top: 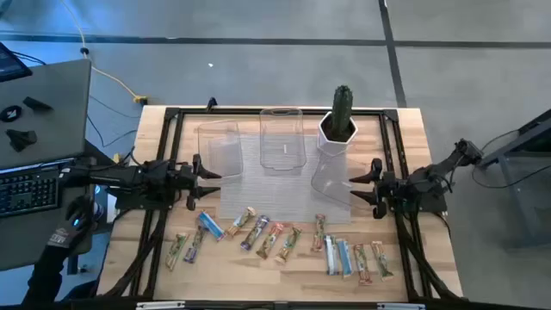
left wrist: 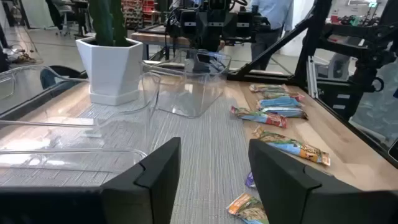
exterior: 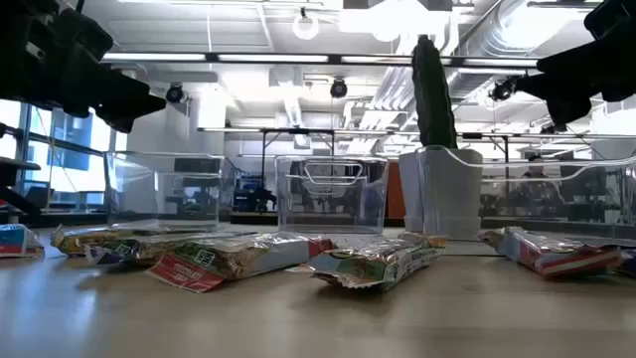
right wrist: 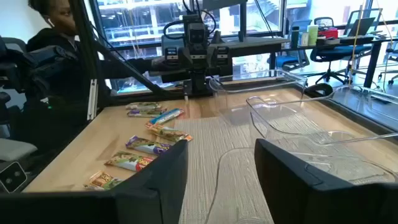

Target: Pick and place Granola Bars by type

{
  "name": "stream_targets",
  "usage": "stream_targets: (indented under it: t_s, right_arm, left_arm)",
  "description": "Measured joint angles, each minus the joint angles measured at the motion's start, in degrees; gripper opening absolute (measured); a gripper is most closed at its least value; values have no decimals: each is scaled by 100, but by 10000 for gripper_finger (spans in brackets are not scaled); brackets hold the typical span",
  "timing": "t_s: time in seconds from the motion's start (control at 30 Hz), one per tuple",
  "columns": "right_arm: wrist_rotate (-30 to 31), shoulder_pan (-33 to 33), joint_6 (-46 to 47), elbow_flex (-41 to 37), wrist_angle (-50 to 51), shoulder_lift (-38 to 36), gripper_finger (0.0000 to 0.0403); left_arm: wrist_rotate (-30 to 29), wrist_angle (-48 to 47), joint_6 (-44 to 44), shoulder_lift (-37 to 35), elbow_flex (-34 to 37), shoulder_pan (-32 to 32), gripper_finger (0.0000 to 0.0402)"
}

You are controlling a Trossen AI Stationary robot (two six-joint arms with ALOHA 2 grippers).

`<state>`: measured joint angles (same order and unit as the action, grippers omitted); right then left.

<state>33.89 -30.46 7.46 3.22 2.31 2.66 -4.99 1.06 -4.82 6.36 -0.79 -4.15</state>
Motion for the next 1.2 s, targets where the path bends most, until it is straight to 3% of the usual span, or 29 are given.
stream_targets:
  t_s: [1.2]
  right_arm:
    - [0, 0, 0, 0, 2, 2, 169]
  left_arm:
    - [-31, 2, 155, 1, 0, 1, 183]
